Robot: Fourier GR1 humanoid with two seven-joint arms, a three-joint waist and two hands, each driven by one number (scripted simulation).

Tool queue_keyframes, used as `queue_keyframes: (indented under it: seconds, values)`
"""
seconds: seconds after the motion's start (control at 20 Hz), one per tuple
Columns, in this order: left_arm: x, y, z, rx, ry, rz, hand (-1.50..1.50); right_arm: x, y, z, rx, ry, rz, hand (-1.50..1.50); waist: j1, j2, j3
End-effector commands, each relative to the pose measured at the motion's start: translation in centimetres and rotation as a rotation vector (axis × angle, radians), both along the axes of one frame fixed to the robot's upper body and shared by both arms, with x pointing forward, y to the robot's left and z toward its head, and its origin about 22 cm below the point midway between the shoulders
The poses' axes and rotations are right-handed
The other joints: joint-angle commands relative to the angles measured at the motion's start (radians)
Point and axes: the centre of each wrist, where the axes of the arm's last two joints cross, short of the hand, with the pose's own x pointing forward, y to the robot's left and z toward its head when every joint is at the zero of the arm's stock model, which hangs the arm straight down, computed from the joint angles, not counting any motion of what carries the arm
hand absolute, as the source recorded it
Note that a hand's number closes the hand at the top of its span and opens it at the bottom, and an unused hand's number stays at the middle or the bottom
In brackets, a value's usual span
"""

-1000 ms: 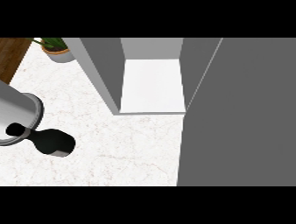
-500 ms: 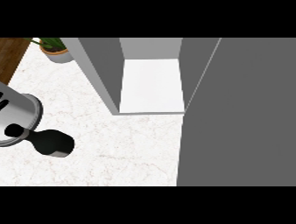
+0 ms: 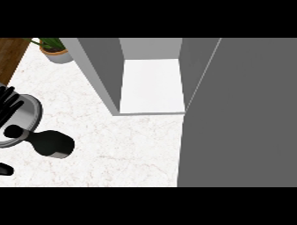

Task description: Pick up the wine, place it into the cabinet and close the cabinet

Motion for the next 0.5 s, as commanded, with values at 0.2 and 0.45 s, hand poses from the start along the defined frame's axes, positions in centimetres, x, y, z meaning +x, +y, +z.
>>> queue_keyframes:
  seconds: [0.2, 0.45]
  values:
    - [1.0, 1.6, -3.3, 0.027, 0.025, 0.02, -1.5, -4.9, -1.2, 3.4, 0.044, -0.08, 0.048, -1.5, -0.001, -0.001, 0.0]
    - [1.1, -0.3, -7.2, 0.032, 0.073, 0.007, -1.5, -4.8, -1.0, 3.6, 0.06, -0.07, 0.042, -1.5, -0.001, -0.001, -0.001]
